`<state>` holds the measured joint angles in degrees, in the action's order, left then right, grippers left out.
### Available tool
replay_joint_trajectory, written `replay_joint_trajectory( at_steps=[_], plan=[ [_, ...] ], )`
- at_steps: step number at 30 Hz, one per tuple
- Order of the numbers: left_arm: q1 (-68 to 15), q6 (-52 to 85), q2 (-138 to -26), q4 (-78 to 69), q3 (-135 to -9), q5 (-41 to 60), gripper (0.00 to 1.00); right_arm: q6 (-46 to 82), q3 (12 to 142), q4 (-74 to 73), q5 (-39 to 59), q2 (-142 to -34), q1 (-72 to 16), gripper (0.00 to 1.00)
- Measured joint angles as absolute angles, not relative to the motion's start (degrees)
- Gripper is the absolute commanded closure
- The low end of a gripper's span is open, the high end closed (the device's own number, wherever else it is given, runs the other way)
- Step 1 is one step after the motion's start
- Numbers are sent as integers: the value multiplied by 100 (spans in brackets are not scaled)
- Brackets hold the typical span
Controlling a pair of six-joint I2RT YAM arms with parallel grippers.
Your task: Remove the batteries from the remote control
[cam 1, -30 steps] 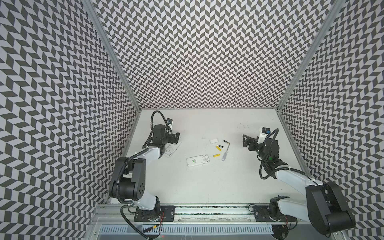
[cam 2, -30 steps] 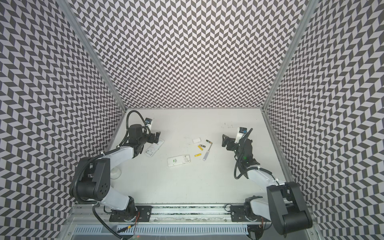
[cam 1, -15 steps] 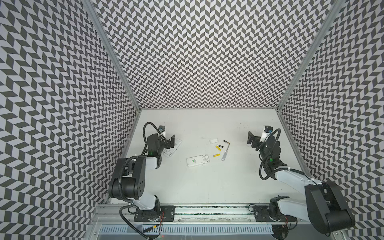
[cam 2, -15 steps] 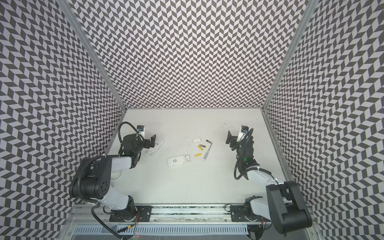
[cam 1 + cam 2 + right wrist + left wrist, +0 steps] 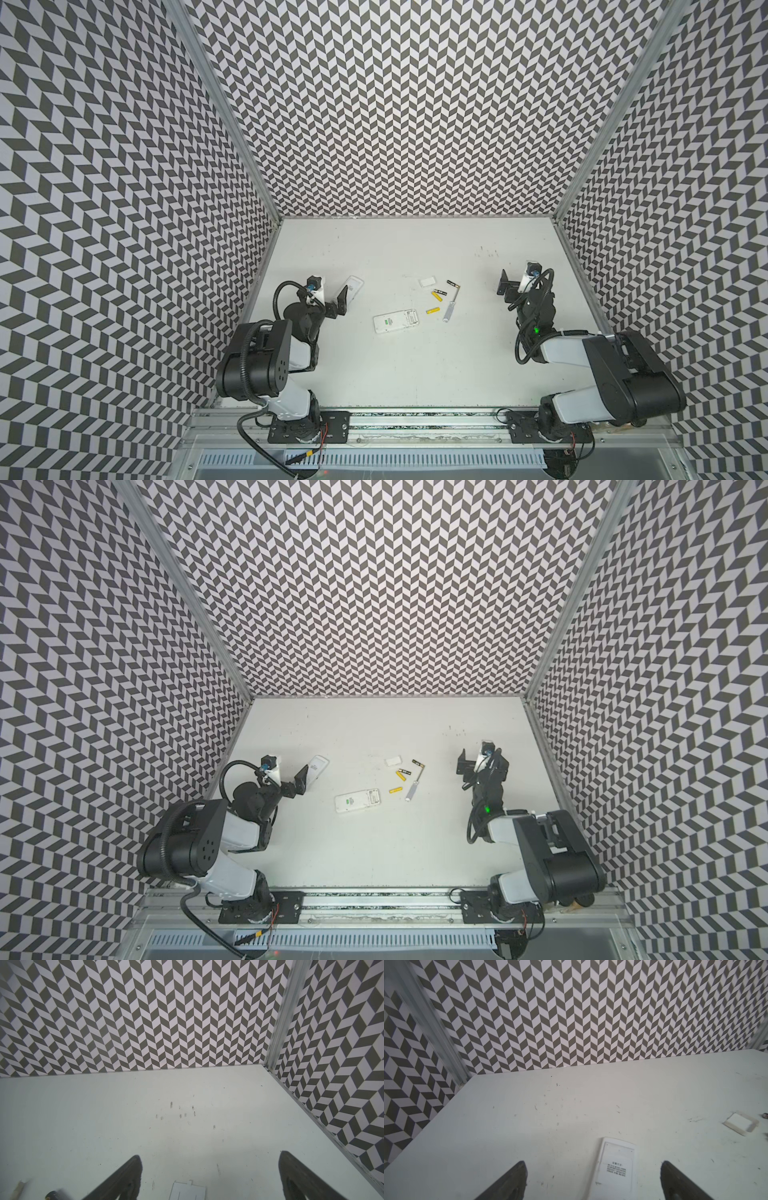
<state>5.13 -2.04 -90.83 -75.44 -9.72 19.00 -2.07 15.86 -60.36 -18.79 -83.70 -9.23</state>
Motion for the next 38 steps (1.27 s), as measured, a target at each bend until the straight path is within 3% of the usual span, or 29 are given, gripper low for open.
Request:
replay_joint_trajectory(
  at_steps=[11,19,38],
  plan=[
    [576,-34,-9150,-8224,-1033,1907,0,-215,1028,-7695,-1503,-8895,-681,1],
    [576,-32,-9150,-8243,-1041,1894,0,71,1372,-7244,-1160,-8853,-242,1],
    [578,-23,-9181,-8350,-1041,1903,0,110,1199,-7548,-1116,-8923,-314,1]
  ],
)
